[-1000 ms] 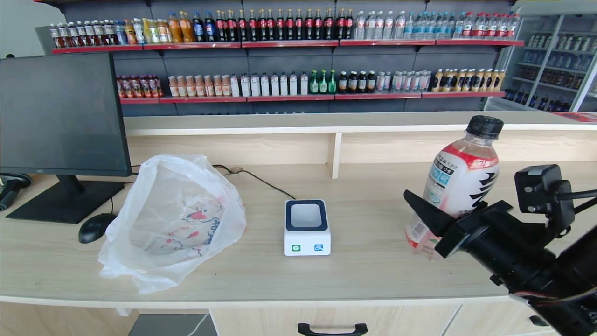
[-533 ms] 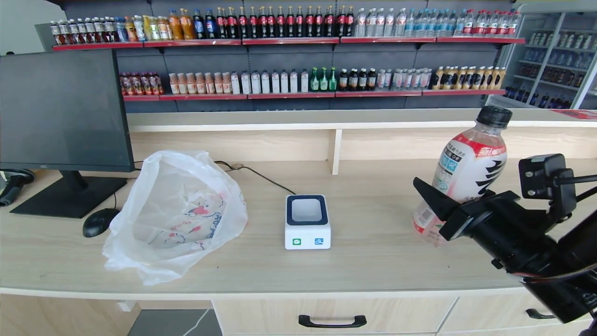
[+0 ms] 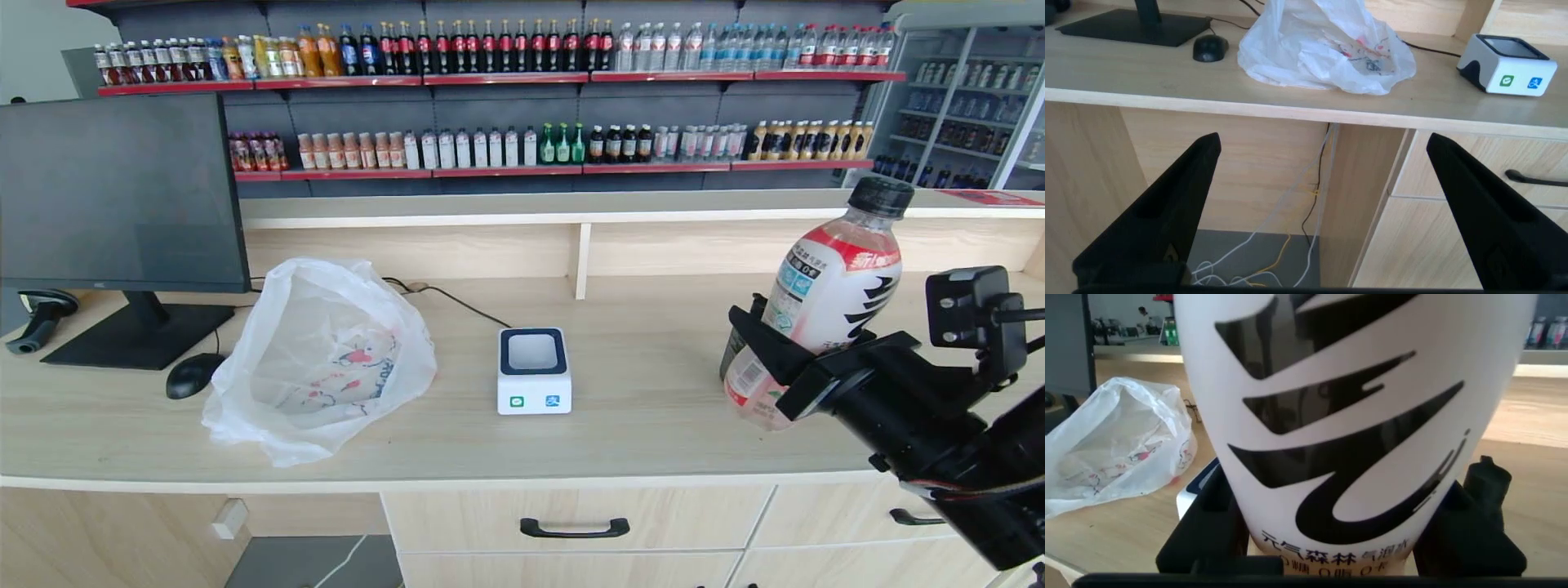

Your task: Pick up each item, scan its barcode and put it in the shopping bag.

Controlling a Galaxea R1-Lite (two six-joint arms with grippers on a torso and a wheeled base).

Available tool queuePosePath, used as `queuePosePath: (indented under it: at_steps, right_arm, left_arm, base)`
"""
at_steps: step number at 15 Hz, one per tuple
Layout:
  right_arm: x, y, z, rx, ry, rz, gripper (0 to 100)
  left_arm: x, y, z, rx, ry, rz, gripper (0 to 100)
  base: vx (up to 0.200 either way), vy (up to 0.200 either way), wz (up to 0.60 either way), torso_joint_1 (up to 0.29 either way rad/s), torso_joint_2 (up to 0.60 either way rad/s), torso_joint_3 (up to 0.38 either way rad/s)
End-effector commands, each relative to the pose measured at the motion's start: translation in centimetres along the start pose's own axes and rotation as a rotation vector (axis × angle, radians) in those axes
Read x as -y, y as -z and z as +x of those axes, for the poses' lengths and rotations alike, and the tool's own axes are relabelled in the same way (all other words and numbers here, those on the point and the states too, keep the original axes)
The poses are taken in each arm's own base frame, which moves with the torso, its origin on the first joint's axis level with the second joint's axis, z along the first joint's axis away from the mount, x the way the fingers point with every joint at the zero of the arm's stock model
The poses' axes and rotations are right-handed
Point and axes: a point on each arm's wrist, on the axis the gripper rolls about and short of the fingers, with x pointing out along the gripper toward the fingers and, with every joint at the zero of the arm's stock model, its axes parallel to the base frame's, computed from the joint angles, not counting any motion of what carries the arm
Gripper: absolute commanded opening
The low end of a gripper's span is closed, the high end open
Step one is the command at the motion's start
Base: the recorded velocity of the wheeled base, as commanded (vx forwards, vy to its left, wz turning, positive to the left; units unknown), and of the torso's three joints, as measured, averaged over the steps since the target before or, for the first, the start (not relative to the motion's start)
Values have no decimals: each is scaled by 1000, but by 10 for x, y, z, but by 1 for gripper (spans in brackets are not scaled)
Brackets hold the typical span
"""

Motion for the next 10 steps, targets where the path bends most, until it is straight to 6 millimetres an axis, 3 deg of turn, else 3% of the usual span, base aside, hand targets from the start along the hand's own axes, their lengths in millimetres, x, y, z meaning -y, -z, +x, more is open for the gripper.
queuePosePath:
  at_steps: [1, 7, 10]
  right_arm:
    - [0, -1, -1, 0, 1, 6, 0]
    - [-1, -5, 0, 22, -5, 15, 0]
    - [-3, -5, 6, 29, -10, 19, 0]
  left_arm:
    - [0, 0, 0, 0, -1, -1, 100]
    - [0, 0, 0, 0, 0, 1, 100]
    - [0, 0, 0, 0, 0, 2, 100]
  base:
    - [0, 200, 0, -12, -7, 17]
    - [0, 200, 0, 6, 5, 2]
    - [0, 0, 0, 0, 0, 0]
